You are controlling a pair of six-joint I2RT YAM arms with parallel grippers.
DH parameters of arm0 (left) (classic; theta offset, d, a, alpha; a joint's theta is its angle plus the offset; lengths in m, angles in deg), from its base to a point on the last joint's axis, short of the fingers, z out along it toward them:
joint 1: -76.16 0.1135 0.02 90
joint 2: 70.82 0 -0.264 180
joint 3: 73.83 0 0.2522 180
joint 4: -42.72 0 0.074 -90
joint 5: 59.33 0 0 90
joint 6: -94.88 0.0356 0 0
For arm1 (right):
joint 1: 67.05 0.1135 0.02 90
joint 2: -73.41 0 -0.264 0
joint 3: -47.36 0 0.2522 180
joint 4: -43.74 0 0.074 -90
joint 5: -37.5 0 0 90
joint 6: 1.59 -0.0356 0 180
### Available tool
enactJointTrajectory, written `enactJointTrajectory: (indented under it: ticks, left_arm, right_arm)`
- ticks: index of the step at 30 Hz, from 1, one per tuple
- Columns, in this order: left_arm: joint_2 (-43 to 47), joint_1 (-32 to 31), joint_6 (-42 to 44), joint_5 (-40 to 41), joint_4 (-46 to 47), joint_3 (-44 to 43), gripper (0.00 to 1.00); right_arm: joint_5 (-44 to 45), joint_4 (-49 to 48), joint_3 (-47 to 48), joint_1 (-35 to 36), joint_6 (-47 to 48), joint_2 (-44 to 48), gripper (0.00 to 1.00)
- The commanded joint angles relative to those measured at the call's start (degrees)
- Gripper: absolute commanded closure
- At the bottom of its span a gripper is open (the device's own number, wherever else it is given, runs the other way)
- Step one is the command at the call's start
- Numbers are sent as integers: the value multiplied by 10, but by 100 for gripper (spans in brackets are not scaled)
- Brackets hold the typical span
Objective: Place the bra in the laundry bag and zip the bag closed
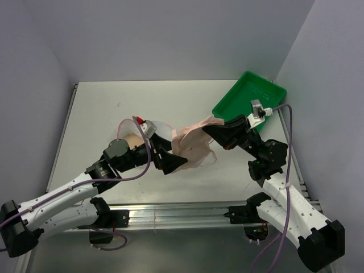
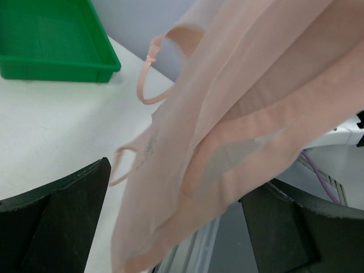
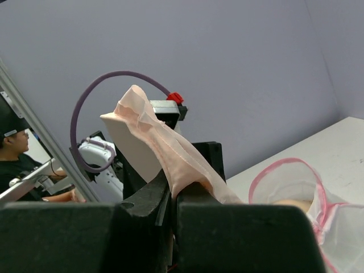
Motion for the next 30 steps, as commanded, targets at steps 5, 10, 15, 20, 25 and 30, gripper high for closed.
enactJointTrajectory:
  ticks: [5,10,15,20,25,30]
  left_arm:
    - [-40,-2,-16,-53,85,3,10]
    - [-43,-1,-22,-16,91,9,66]
    - [-45,-2,-28,2,79,3,100]
    - [-38,-1,-41,32,65,-5,100]
    - [-40,0,-50,32,51,-26,100]
    - [-27,21,-45,36,-11,-75,100]
  right_arm:
    - [10,-24,22,-2,2,-4,100]
    - [7,-37,17,-3,4,-4,100]
    - [0,-36,15,-3,16,-1,100]
    - [-11,-37,12,-6,28,6,100]
    - [-60,-38,14,-12,50,27,100]
    - [-106,10,-16,-14,100,82,96]
